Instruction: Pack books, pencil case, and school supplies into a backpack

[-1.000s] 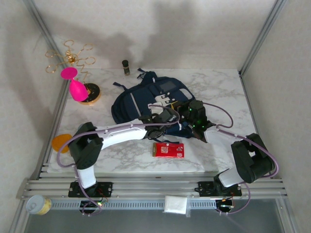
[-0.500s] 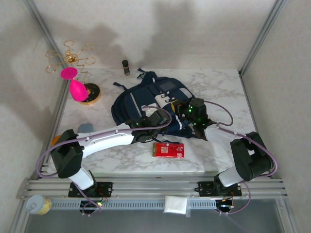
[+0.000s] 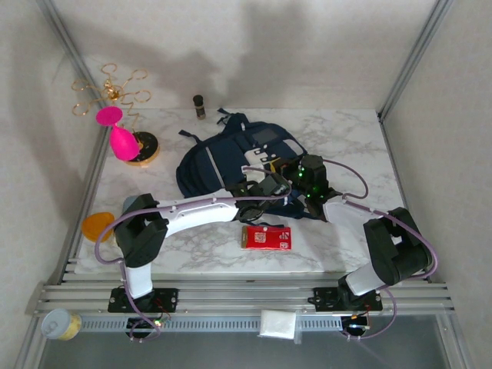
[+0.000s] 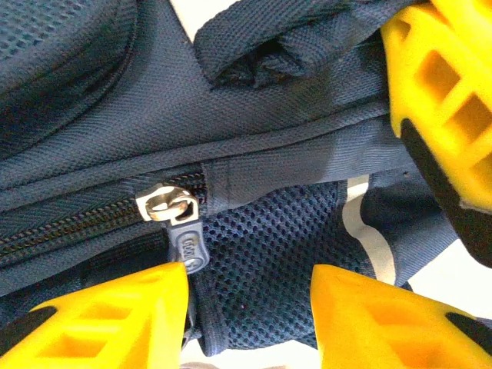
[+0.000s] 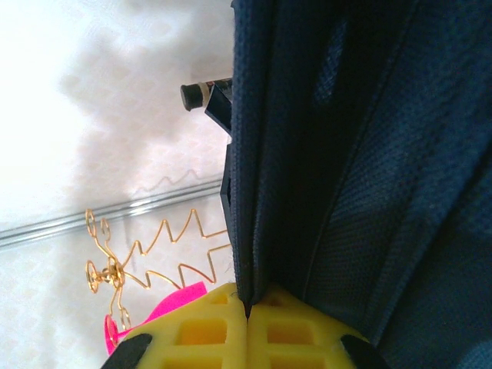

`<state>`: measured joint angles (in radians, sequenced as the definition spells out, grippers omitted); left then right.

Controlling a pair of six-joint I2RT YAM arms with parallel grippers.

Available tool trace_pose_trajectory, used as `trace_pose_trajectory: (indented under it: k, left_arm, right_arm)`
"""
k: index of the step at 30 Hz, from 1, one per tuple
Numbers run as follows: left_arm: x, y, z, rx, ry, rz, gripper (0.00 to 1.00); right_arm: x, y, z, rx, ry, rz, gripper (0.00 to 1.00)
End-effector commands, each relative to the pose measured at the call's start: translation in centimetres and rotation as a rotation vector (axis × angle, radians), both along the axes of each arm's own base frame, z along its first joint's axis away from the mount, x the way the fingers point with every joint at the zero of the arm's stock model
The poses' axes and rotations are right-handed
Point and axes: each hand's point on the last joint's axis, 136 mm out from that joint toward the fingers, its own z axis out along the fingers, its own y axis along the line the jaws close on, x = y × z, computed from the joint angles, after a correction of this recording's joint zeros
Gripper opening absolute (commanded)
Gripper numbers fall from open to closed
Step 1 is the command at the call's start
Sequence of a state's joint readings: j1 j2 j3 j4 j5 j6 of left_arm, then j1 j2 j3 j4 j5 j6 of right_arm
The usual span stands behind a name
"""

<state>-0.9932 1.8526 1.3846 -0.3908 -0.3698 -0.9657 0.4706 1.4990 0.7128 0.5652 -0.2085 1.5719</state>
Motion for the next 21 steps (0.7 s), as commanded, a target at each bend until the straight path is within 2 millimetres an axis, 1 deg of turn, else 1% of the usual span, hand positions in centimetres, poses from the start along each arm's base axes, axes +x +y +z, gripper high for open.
trace_pose_trajectory:
  k: [1,3,5,8,9,12,16,21]
  left_arm:
    - [0.4,2.8,-0.6,0.052,-0.004,0.143,0.46]
    - [0.7,3.2,-1.0,0.054,-0.002,0.161,0.46]
    - [1.0,3.3,-1.0,0.038,-0.016,0.171,0.44]
    - [2.0,3.0,-0.9,0.009,-0.022,0.169,0.43]
    - [2.4,3.2,-1.0,0.018,-0.021,0.181,0.42]
    - [3.4,3.2,-0.6,0.008,-0.049,0.197,0.41]
    - [4.5,2.5,-0.7,-0.011,-0.052,0.193,0.35]
    - [5.1,3.5,-0.8,0.002,-0.069,0.234,0.27]
  right_arm:
    - [1.0,1.3,6.0,0.111,-0.156,0.037,0.0]
    - [1.0,1.3,6.0,0.112,-0.157,0.039,0.0]
    - [1.0,1.4,6.0,0.109,-0.159,0.04,0.0]
    - [1.0,1.3,5.9,0.113,-0.156,0.036,0.0]
    - [1.0,1.3,6.0,0.114,-0.157,0.036,0.0]
    - [0.9,1.4,6.1,0.111,-0.161,0.037,0.0]
    - [0.7,1.5,5.8,0.119,-0.15,0.035,0.0]
    - [0.5,1.4,5.9,0.117,-0.151,0.033,0.0]
